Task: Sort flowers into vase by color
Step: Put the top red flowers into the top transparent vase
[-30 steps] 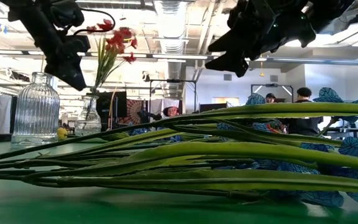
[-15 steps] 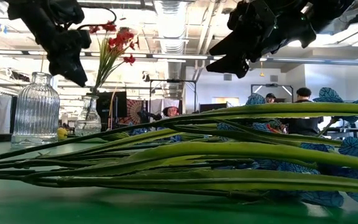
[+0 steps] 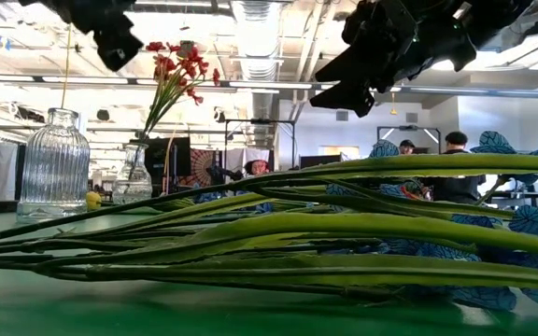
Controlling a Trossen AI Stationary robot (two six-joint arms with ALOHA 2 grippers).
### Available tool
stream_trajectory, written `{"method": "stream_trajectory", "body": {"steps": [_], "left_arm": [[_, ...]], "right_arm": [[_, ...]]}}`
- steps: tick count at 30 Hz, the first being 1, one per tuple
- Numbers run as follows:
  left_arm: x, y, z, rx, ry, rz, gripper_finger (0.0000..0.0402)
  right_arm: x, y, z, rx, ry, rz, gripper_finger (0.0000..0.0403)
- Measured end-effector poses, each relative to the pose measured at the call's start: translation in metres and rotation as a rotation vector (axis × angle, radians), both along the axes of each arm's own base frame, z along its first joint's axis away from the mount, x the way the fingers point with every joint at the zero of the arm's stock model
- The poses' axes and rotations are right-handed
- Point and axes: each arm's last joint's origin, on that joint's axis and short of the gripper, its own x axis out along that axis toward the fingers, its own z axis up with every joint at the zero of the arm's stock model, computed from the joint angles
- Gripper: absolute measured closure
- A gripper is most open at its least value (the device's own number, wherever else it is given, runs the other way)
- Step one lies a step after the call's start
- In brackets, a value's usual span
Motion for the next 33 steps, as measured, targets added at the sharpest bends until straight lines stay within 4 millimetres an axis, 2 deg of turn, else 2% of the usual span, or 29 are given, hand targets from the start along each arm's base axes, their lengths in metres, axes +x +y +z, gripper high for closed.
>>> {"method": "stream_trajectory", "body": {"steps": [8,13,17,23,28,33], "left_arm": [[0.014,-0.023,0.002,-0.017,0.001,-0.142,0.0258],[0.025,-0.041,0.005,0.026,-0.001,-0.176,0.0258],[0.030,-0.053,0.005,0.078,0.010,-0.196,0.0258],[0.033,-0.062,0.005,0.152,0.015,-0.183,0.0258],[0.035,-0.065,0.007,0.196,-0.019,-0.208,0.0258],[0.035,-0.064,0.007,0.184,-0.013,-0.200,0.0258]], "right_arm": [[-0.001,0.020,-0.005,-0.001,0.070,0.074,0.0100],[-0.005,0.034,-0.001,0.021,0.309,0.098,0.0100],[-0.018,0.034,0.006,0.005,0.577,-0.079,0.0100],[-0.048,0.010,-0.005,0.063,0.921,-0.352,0.0100],[-0.062,-0.029,-0.015,0.157,0.988,-0.580,0.0100],[-0.088,-0.063,-0.037,0.236,1.073,-0.740,0.0100]]}}
